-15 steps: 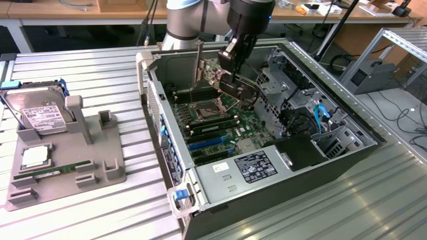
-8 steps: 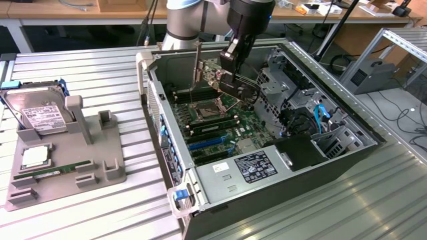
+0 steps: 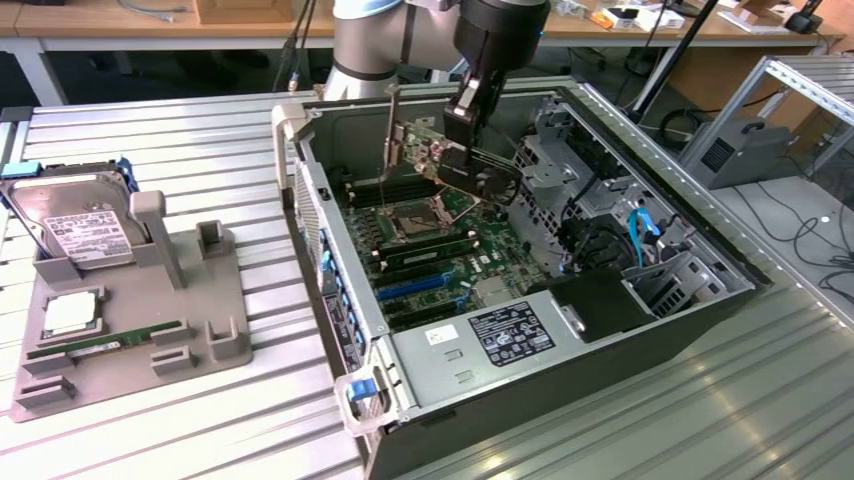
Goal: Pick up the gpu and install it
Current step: 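Insert the gpu into the slot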
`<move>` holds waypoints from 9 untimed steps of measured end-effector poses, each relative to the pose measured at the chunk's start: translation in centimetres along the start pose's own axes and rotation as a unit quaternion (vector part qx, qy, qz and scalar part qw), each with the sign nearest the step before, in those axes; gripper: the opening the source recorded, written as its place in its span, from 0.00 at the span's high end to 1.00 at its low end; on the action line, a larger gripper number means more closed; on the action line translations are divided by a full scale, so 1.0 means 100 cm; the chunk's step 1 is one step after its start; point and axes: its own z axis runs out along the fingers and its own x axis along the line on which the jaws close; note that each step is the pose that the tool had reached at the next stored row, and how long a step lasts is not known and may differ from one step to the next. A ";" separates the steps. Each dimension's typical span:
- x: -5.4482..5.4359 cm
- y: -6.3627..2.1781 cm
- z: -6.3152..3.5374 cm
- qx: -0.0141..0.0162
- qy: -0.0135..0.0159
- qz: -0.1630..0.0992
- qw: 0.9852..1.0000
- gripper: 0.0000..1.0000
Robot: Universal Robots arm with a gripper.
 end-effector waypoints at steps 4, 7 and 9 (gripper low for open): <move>0.000 0.0000 0.0001 0.000 0.000 -0.017 1.000 0.73; 0.000 0.0000 0.0002 -0.001 0.000 -0.026 1.000 0.73; 0.000 0.0000 0.0003 -0.001 0.000 -0.036 0.999 0.73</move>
